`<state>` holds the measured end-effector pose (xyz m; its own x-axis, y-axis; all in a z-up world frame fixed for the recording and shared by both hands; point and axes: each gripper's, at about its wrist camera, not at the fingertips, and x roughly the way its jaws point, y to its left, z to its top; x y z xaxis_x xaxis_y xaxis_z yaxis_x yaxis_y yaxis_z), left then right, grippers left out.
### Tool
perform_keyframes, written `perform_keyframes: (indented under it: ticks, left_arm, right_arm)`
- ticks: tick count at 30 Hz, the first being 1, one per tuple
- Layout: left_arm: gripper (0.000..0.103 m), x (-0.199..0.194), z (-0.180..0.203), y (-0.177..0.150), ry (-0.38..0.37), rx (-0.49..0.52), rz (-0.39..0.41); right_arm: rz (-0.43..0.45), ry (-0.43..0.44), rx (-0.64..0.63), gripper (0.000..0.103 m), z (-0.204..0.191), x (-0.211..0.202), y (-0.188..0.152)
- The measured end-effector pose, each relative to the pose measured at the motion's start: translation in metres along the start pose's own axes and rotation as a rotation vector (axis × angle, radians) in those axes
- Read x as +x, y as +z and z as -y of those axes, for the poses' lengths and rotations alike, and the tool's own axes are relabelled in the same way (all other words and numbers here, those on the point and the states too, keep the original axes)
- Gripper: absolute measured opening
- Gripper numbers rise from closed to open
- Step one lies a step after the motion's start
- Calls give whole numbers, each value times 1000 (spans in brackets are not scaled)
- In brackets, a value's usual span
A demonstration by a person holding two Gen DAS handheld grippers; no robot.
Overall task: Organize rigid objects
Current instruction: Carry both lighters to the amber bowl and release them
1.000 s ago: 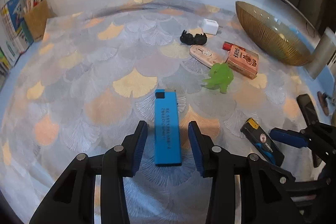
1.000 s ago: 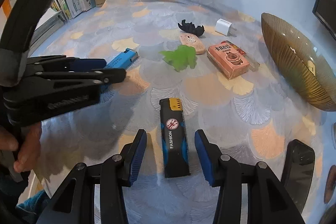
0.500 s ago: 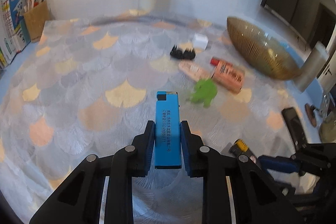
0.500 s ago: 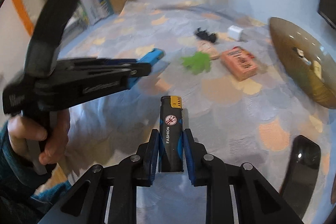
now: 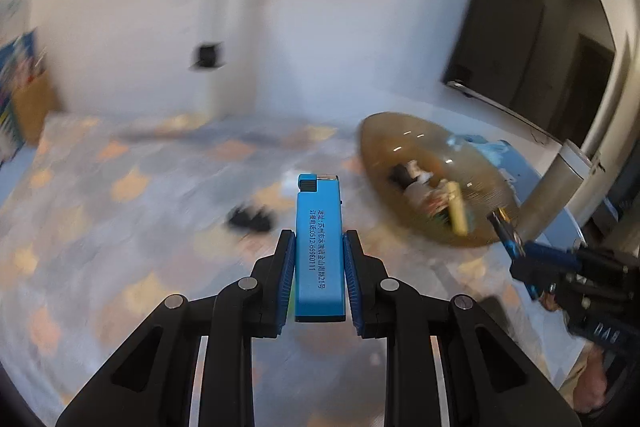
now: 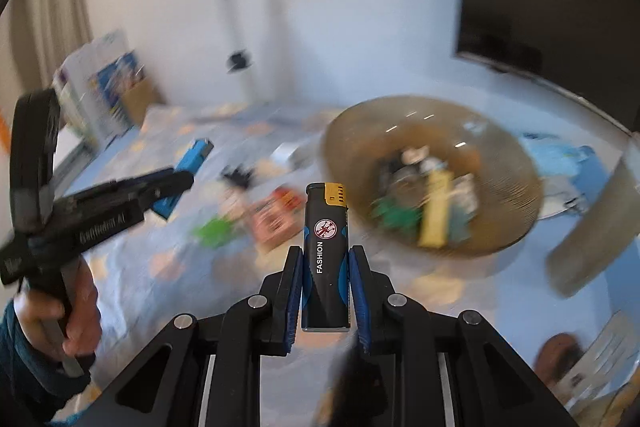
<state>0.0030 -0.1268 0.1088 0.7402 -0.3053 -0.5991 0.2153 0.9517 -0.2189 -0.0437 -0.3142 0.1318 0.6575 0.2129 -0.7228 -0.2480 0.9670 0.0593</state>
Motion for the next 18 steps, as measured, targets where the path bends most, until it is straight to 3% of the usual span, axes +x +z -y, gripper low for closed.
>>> perform_keyframes:
  ticks: [8, 15, 18]
  left_arm:
    - [21, 46, 63, 55, -87, 47, 15]
    - [21, 95, 87, 45, -101, 81, -65]
    - [22, 107, 90, 38, -140, 77, -97]
  right_arm:
    - [32, -106, -33, 23, 43, -8, 53]
    - [-32, -95, 57, 23, 82, 30, 44]
    - [-45, -88, 72, 22, 85, 43, 39]
